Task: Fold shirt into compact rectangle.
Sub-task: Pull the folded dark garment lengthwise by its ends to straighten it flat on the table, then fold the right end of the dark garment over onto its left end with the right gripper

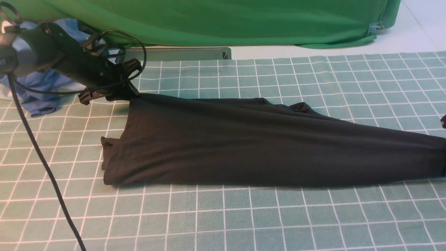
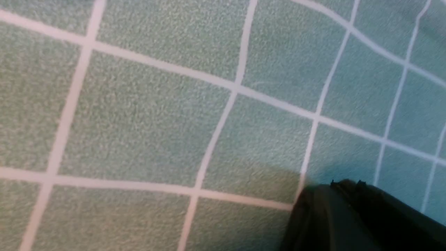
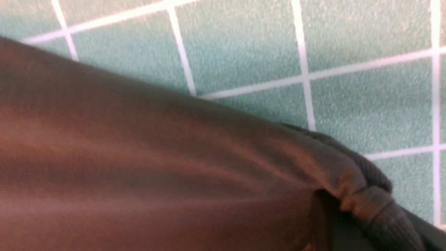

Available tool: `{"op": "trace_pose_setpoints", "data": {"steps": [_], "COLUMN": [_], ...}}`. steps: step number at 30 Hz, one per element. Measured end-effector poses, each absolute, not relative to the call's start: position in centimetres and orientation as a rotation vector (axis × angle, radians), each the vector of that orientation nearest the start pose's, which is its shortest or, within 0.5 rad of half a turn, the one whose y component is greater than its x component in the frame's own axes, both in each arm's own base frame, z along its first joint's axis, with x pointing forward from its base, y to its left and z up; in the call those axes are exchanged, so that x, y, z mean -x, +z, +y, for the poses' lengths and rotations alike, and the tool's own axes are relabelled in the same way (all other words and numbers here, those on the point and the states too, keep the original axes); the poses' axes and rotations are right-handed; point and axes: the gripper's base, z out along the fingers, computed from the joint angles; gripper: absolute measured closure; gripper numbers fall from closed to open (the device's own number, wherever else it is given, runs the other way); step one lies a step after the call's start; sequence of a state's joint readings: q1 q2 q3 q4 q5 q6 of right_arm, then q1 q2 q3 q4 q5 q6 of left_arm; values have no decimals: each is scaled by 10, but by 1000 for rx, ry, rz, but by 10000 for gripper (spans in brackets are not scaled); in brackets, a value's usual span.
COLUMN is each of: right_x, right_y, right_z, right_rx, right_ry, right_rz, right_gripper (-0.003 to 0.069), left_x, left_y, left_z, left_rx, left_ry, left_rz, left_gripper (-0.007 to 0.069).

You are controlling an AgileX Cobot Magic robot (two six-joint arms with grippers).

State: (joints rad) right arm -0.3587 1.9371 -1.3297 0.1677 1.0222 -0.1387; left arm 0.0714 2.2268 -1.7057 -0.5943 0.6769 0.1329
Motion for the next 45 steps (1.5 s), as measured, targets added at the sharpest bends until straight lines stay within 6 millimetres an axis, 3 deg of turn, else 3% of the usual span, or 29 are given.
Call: {"op": "trace_pose_setpoints", "data": {"steps": [5,9,15,16,18,19,20,21,23,27,29,30,31,32,34,35,39,43,44,45], "right_x": [-351,-352,-352,-353,-356,-356,-361,-361,-368,-376,-381,-381,-384,-385,-387,-387,-385,-375,-375,-370], "right_y": [177,177,178,178,187,188,200,202,228,259,281,282,293,298,311,313,324,318,317,310], "right_z": [-117,-118,-118,-118,-119,-119,-117,-117,-108,-84,-47,-44,-13,3,57,71,161,238,242,266], "right_rx": [-469,-469,-466,-465,-458,-457,-455,-451,-432,-381,-274,-265,-186,-146,-27,-12,79,156,162,181], "right_ry": [204,199,199,199,209,214,252,261,428,580,620,623,648,662,701,712,801,892,895,921], "right_rz": [3022,3011,3010,3011,3011,3014,2989,2988,2906,2810,2779,2777,2765,2760,2729,2712,2586,2473,2467,2430], "right_gripper": [556,556,556,556,556,556,556,556,556,556,556,556,556,556,556,556,556,556,556,556], "left_x": [-489,-488,-477,-476,-466,-465,-456,-456,-441,-426,-418,-418,-415,-414,-411,-411,-413,-414,-414,-414], "left_y": [168,178,240,243,280,282,302,304,330,349,359,359,361,362,361,360,355,349,349,347], "left_z": [2,2,19,21,31,32,38,38,45,53,60,61,65,68,72,72,73,73,73,73], "left_rx": [488,515,468,467,434,435,416,412,389,375,386,387,396,400,403,401,428,449,449,449], "left_ry": [-627,-645,-568,-566,-555,-554,-557,-554,-556,-539,-527,-525,-520,-515,-503,-498,-502,-517,-518,-523], "left_rz": [2505,2478,2376,2376,2337,2332,2332,2327,2329,2340,2322,2321,2316,2319,2338,2346,2366,2389,2391,2411], "left_gripper": [602,557,358,345,273,273,246,244,263,397,550,550,587,603,612,612,610,610,610,610]}}
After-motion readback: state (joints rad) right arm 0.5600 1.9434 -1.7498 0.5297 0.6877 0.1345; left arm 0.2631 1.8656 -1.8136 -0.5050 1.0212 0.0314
